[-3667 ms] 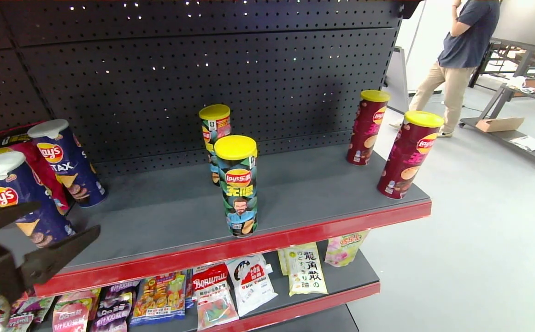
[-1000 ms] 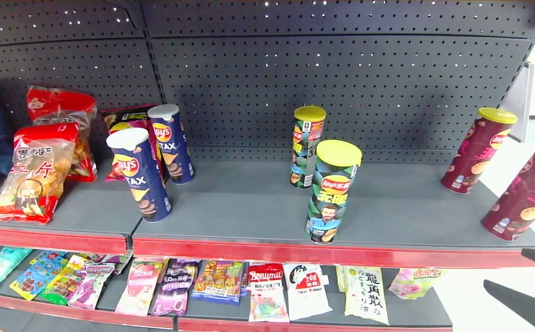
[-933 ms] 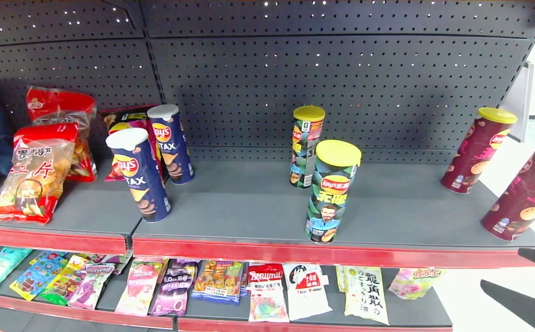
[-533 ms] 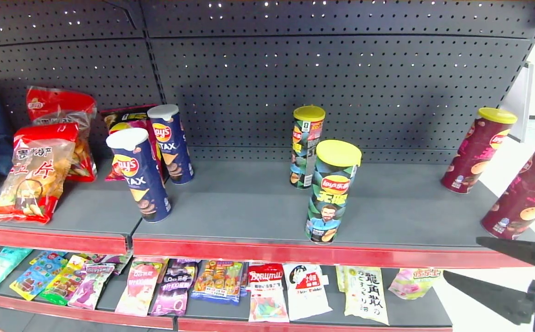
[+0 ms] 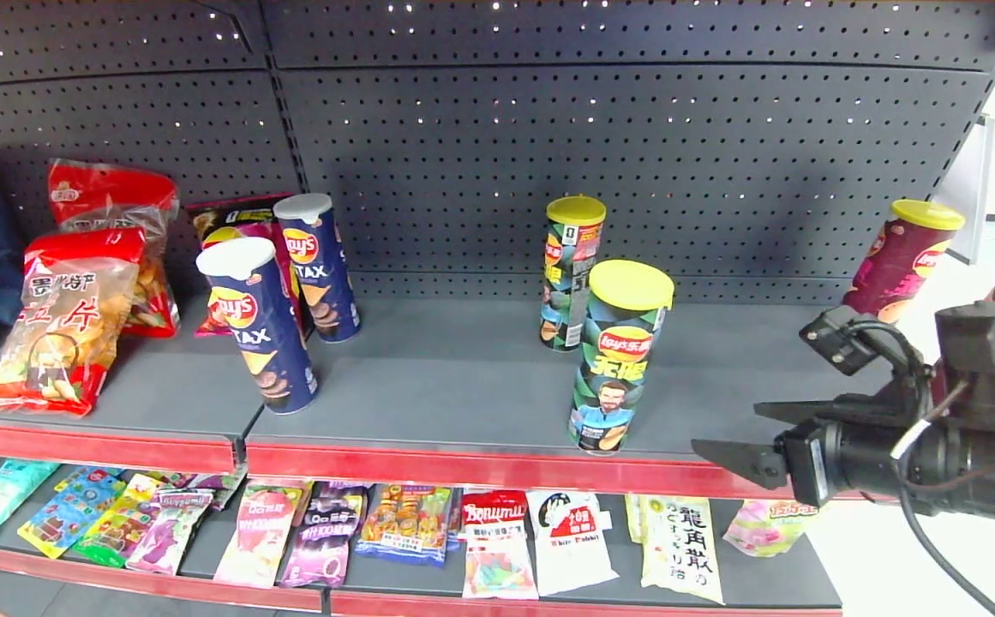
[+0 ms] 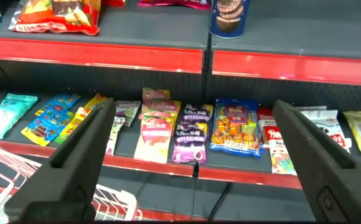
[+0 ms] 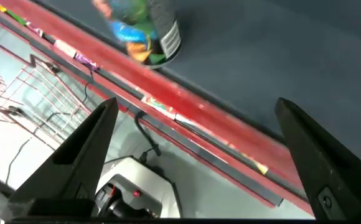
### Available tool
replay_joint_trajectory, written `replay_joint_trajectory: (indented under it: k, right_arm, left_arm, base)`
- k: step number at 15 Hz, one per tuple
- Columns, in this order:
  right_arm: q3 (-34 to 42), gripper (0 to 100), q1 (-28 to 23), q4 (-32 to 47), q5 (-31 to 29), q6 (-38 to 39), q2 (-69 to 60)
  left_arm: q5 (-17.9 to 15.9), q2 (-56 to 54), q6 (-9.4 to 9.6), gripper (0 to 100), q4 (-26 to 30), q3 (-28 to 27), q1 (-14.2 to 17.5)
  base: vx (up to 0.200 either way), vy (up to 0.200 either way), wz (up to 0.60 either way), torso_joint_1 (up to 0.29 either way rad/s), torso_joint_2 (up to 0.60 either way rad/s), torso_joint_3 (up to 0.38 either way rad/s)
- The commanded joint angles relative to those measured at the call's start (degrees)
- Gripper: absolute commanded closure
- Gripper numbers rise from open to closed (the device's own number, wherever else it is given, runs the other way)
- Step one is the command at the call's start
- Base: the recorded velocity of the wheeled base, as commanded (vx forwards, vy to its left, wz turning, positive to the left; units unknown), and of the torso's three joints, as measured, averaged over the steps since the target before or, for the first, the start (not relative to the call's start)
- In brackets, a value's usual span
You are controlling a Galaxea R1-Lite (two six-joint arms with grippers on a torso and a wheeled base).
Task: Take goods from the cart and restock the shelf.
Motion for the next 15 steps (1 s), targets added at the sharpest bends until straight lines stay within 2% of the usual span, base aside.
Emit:
replay_joint_trajectory:
  k: [1, 3, 7, 10, 15]
  right_arm:
    - [-3.8, 0, 0.1, 0.0, -0.6, 0.8, 7.7]
    - [-6.3, 0, 1.2, 0.1, -3.9, 2.1, 11.0]
    - [-7.7, 0, 1.1, -0.1, -4.3, 1.5, 13.6]
    - [-10.2, 0, 1.1, 0.0, -8.1, 1.5, 16.0]
    - [-12.7, 0, 1.4, 0.1, -10.0, -0.8, 18.5]
  left_arm:
    - [0.0, 0.2, 0.0, 0, 0.0, 0.0, 0.0]
    - [0.0, 0.2, 0.0, 0, 0.0, 0.0, 0.0]
    - [0.0, 0.2, 0.0, 0, 0.0, 0.0, 0.0]
    - [0.0, 0.2, 0.0, 0, 0.0, 0.0, 0.0]
    - [0.0, 0.2, 0.0, 0, 0.0, 0.0, 0.0]
  base:
    - [0.0, 0.0, 0.0, 0.0, 0.0, 0.0]
    - [0.0, 0.0, 0.0, 0.0, 0.0, 0.0]
    - [0.0, 0.0, 0.0, 0.0, 0.0, 0.0]
    - [0.0, 0.0, 0.0, 0.0, 0.0, 0.0]
    - [0.0, 0.0, 0.0, 0.0, 0.0, 0.0]
